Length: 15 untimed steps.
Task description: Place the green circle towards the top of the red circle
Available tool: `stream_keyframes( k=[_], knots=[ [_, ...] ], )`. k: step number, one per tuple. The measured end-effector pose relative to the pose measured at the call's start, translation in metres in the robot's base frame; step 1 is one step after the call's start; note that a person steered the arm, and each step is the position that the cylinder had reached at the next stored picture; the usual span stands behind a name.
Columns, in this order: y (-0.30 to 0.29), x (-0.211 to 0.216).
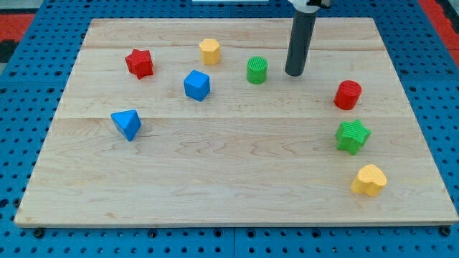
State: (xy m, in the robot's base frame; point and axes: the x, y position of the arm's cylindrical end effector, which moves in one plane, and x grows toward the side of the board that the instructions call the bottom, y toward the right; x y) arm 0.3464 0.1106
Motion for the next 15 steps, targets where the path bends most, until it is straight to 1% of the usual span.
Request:
stream_keyframes(
  k=[1, 2, 3, 4, 5, 6, 7, 8, 9, 10, 11, 12, 13, 14, 15],
  knots=[
    [-0.037, 0.018],
    [-0.11, 0.023],
    [-0.129, -0.012],
    [-0.105, -0.03],
    [-0.052, -0.03],
    [-0.032, -0.028],
    [-0.05, -0.029],
    [-0.103, -0.037],
    [-0.135, -0.034],
    [-0.089, -0.002],
    [-0.045, 0.021],
    [0.003, 0.02],
    [0.01, 0.012],
    [0.001, -0.006],
    [0.036, -0.006]
  ],
)
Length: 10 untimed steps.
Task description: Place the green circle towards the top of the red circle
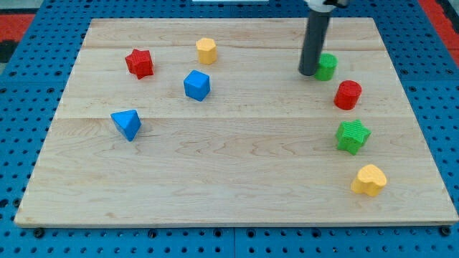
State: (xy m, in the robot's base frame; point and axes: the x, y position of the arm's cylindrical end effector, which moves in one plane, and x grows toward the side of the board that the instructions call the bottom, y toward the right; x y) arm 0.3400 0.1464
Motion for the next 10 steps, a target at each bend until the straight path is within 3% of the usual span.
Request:
stream_keyframes(
  k=[2, 5, 6, 10],
  knots=[
    [-0.006, -0.012],
    [0.028, -0.048],
    [0.063, -0.053],
    [0.056, 0.011]
  ],
)
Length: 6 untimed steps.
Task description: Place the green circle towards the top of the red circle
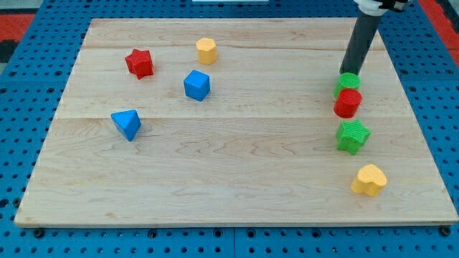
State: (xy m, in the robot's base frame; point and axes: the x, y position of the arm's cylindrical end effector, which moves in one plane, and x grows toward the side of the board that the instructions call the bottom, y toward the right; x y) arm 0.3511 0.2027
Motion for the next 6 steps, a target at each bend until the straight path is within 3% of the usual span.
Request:
stream_keyframes(
  k=[2, 3, 4, 6],
  knots=[
    [-0.002, 0.004],
    [-0.017, -0.018],
    [-0.08, -0.013],
    [-0.194, 0.061]
  ],
)
